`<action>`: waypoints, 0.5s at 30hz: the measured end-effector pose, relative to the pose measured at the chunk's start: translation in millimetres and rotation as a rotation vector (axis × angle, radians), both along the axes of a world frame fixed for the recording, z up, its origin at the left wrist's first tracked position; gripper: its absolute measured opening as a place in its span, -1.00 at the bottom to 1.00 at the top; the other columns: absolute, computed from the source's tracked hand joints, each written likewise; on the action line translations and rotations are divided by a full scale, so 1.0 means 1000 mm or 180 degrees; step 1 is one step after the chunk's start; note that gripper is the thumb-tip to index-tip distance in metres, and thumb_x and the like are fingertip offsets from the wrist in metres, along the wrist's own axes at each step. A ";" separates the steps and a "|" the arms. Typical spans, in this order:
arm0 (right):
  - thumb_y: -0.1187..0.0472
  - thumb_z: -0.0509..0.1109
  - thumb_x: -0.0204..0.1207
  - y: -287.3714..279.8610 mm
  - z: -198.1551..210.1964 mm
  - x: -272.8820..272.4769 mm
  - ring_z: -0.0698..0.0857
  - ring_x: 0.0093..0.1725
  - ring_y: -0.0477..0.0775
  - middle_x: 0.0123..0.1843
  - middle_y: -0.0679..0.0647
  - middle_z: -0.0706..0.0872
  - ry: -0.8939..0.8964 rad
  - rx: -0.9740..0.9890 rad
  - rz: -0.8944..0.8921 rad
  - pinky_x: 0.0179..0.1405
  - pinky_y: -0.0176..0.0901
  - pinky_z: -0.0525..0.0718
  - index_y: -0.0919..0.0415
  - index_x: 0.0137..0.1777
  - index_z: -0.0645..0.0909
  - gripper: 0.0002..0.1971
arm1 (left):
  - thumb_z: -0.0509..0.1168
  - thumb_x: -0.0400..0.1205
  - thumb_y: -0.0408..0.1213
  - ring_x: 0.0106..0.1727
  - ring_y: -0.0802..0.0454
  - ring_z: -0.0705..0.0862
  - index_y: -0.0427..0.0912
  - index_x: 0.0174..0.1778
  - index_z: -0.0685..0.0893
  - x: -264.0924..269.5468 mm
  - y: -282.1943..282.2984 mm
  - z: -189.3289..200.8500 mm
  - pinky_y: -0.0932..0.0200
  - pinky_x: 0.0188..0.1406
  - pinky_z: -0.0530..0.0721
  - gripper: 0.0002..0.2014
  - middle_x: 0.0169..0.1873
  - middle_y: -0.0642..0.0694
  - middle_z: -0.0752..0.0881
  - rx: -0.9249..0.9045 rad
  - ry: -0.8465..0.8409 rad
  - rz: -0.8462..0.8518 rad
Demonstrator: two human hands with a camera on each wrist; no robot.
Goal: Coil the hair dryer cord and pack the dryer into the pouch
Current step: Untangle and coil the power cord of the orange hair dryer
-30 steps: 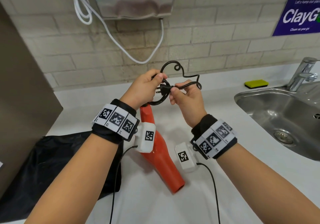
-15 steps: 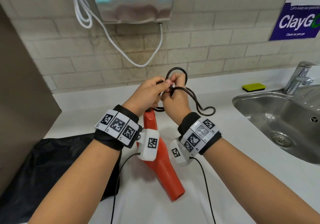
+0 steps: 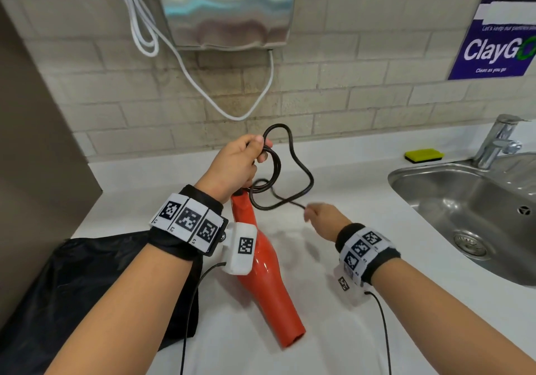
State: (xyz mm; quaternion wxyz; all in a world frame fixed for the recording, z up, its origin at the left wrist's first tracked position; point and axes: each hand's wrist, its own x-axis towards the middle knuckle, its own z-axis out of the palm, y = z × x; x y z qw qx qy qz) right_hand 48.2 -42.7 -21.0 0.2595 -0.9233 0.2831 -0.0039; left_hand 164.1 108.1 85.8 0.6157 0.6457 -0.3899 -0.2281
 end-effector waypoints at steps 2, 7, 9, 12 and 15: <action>0.32 0.13 0.63 -0.006 -0.002 -0.006 0.62 -0.23 0.04 -0.06 0.03 0.61 0.0996 0.0237 0.0042 -0.21 -0.20 0.61 0.33 0.27 0.57 -0.70 | -0.03 0.75 -0.19 -0.74 0.28 0.15 -0.08 -0.10 0.54 -0.002 -0.001 0.001 0.40 -0.75 0.12 -0.75 -0.40 0.02 0.43 -0.0047 0.0069 0.0049; 0.17 0.27 0.57 -0.006 -0.002 0.003 0.62 0.08 0.09 0.29 0.15 0.62 0.0192 0.0219 -0.0044 0.11 -0.21 0.52 0.07 0.41 0.44 -0.60 | -0.01 0.74 -0.20 -0.75 0.27 0.17 -0.10 -0.11 0.54 -0.006 -0.004 0.001 0.41 -0.76 0.14 -0.76 -0.36 0.01 0.50 -0.0041 0.0041 0.0056; 0.26 0.28 0.56 0.007 0.010 0.010 0.55 0.02 0.00 0.35 0.12 0.54 -0.0777 0.0669 0.0057 0.10 -0.38 0.49 -0.02 0.46 0.38 -0.53 | 0.00 0.74 -0.22 -0.76 0.27 0.18 -0.08 -0.12 0.55 -0.009 -0.006 0.001 0.42 -0.78 0.16 -0.76 -0.32 0.00 0.55 -0.0027 0.0023 0.0028; 0.43 0.24 0.56 0.027 0.036 0.019 0.54 -0.22 -0.37 0.12 -0.03 0.56 -0.1566 0.1087 0.0645 -0.34 -0.70 0.45 0.06 0.46 0.37 -0.50 | 0.00 0.74 -0.24 -0.77 0.28 0.20 -0.05 -0.10 0.55 -0.014 -0.010 0.002 0.42 -0.78 0.18 -0.77 -0.30 -0.01 0.57 0.0000 -0.0059 -0.0064; 0.43 0.15 0.62 0.040 0.046 0.028 0.57 -0.48 -0.32 -0.28 -0.06 0.58 -0.1496 0.1441 0.0887 -0.61 -0.53 0.43 0.14 0.20 0.52 -0.73 | 0.00 0.74 -0.26 -0.76 0.27 0.21 -0.02 -0.07 0.56 -0.016 -0.012 0.002 0.42 -0.77 0.17 -0.77 -0.32 -0.01 0.53 -0.0014 -0.0134 -0.0114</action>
